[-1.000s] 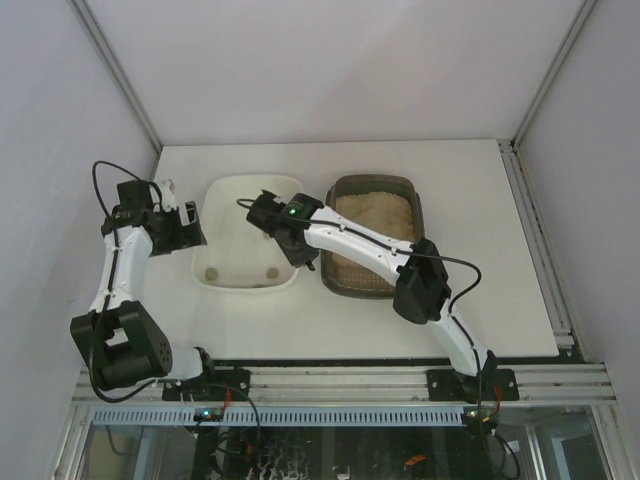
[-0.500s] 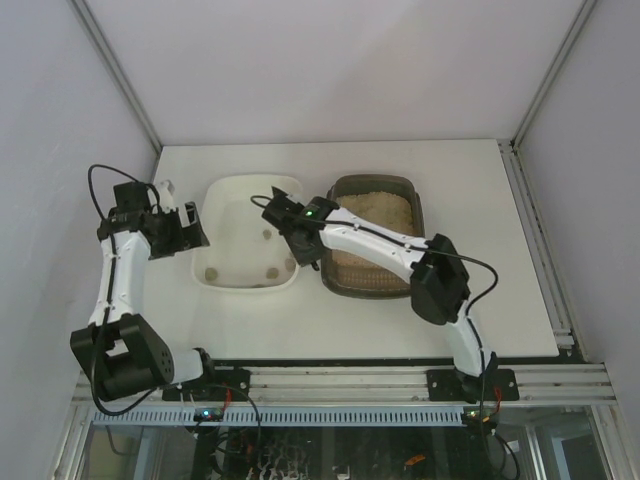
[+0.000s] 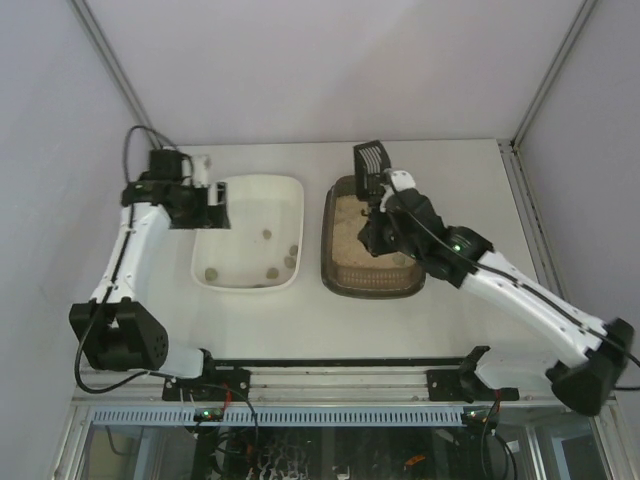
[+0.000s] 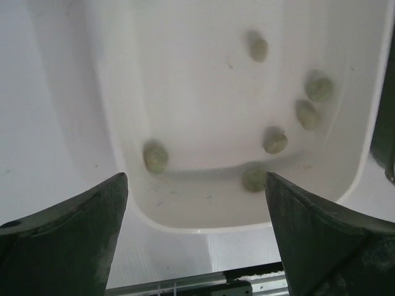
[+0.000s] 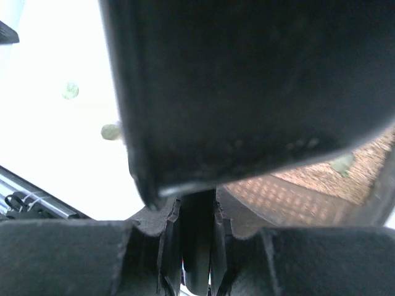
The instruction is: Clean the litter box
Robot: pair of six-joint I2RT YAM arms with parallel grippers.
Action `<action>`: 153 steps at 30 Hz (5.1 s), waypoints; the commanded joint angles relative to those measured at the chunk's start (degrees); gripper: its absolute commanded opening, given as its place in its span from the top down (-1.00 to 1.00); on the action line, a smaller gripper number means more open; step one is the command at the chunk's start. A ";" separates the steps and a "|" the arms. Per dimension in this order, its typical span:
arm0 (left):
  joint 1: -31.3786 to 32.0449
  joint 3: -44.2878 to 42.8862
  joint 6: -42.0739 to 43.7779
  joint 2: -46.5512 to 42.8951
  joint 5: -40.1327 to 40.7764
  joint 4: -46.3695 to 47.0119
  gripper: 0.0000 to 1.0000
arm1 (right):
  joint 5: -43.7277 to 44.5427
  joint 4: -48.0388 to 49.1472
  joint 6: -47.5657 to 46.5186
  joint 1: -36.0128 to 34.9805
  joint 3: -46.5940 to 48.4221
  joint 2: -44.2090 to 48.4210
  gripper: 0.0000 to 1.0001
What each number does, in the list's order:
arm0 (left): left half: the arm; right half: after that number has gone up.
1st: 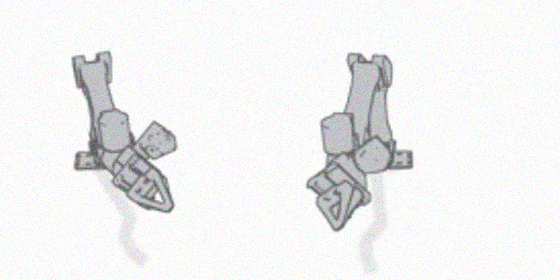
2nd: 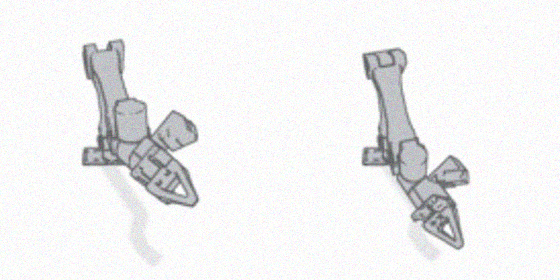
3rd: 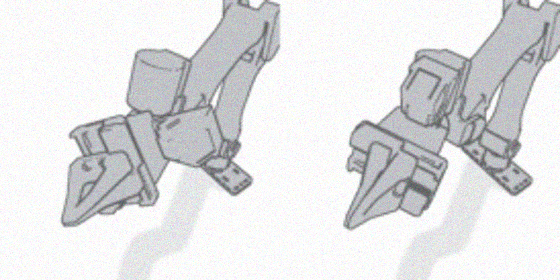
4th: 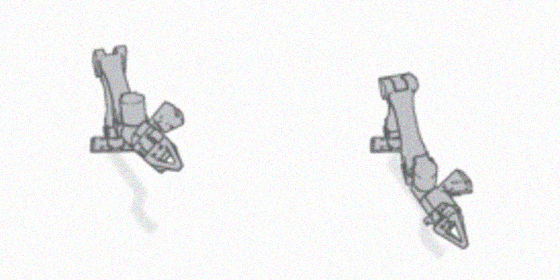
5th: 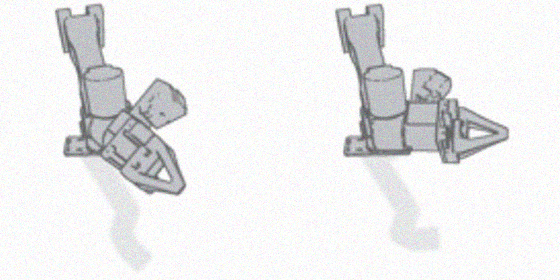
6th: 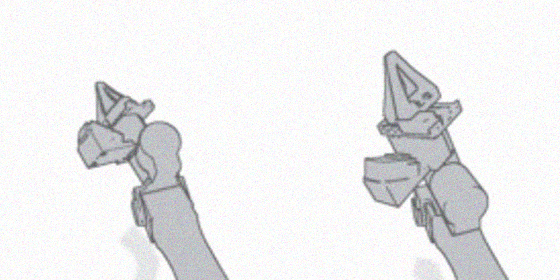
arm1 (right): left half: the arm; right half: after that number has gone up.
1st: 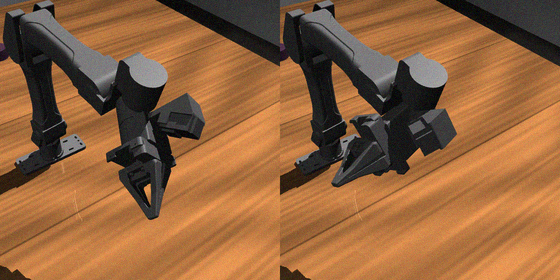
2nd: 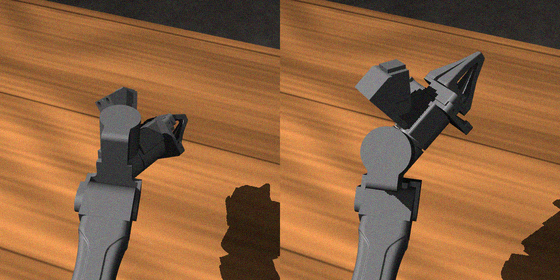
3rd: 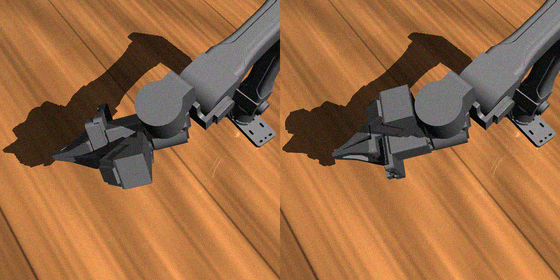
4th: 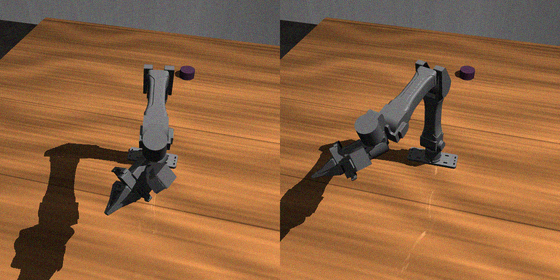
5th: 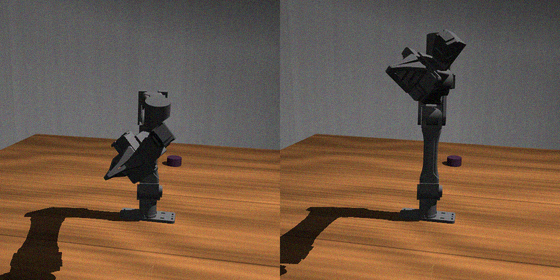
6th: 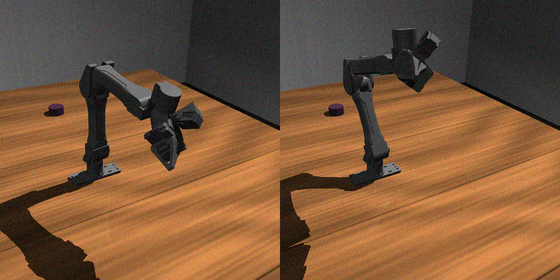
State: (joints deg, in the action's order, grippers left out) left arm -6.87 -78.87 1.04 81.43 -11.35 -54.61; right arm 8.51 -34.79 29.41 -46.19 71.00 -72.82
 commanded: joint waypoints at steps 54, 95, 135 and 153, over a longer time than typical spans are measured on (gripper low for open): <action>46.69 -47.52 -22.35 52.86 35.23 8.22 -0.65 | 4.85 -0.20 10.05 13.50 -24.17 33.67 1.00; 56.11 -52.64 37.44 50.33 -2.99 7.92 0.99 | 16.40 -16.35 21.22 13.50 -24.26 53.29 1.00; 62.20 -50.03 93.39 53.31 -29.59 9.36 0.42 | 31.08 -31.37 31.98 13.50 -22.32 56.21 1.00; 57.43 -44.51 64.82 36.55 -21.70 12.07 -1.00 | 29.86 -28.83 29.29 13.49 -22.41 56.80 1.00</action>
State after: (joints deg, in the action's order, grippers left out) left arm 54.02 -124.14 75.44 129.38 -35.77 -43.27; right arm 38.57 -66.65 60.05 -32.97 46.54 -16.01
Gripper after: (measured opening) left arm 0.996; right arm 0.152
